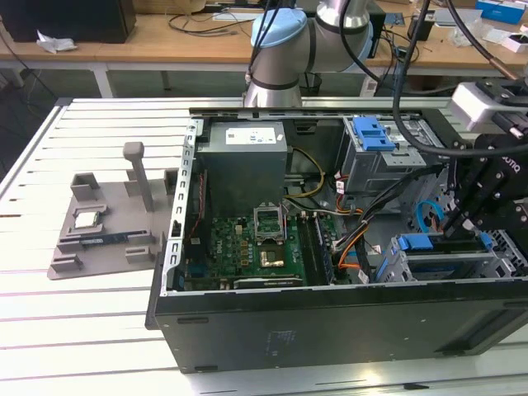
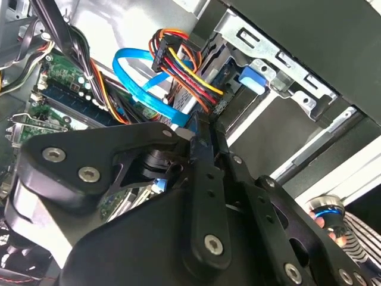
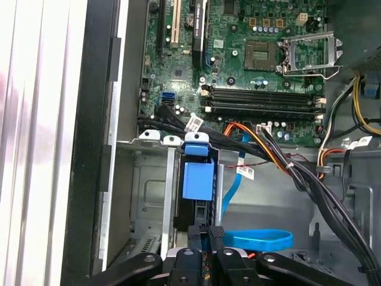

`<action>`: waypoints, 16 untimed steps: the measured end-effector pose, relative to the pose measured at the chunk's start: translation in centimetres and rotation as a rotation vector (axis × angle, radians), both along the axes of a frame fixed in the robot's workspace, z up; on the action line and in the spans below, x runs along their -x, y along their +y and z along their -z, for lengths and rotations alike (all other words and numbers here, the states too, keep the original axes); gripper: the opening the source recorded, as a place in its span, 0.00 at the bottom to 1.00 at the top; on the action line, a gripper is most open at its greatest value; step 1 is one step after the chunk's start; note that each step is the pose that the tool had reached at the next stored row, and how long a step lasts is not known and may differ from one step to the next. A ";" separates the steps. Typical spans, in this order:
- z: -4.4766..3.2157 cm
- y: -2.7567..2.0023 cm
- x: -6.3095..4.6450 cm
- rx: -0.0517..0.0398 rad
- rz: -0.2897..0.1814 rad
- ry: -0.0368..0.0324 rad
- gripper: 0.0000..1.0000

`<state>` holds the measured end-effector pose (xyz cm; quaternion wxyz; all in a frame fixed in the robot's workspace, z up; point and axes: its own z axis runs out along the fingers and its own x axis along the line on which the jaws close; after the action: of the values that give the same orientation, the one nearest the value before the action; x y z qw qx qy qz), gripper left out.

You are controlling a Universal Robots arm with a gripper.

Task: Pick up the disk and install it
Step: 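Insert the second disk wire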

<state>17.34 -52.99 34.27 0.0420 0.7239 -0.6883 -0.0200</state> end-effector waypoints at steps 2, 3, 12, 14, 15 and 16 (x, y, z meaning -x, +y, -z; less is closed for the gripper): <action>0.06 0.00 0.0 -0.0032 0.000 0.0000 0.16; 0.12 0.00 0.0 -0.0034 0.000 0.0000 0.16; 0.15 0.00 0.2 -0.0035 0.000 0.0000 0.24; -1.04 0.22 0.2 -0.0026 0.000 0.0000 0.24; -1.47 0.31 0.2 -0.0026 0.000 0.0000 0.24; -1.87 0.39 0.2 -0.0027 0.000 -0.0001 0.22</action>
<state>17.15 -52.60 36.15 0.0410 0.7240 -0.6882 -0.0209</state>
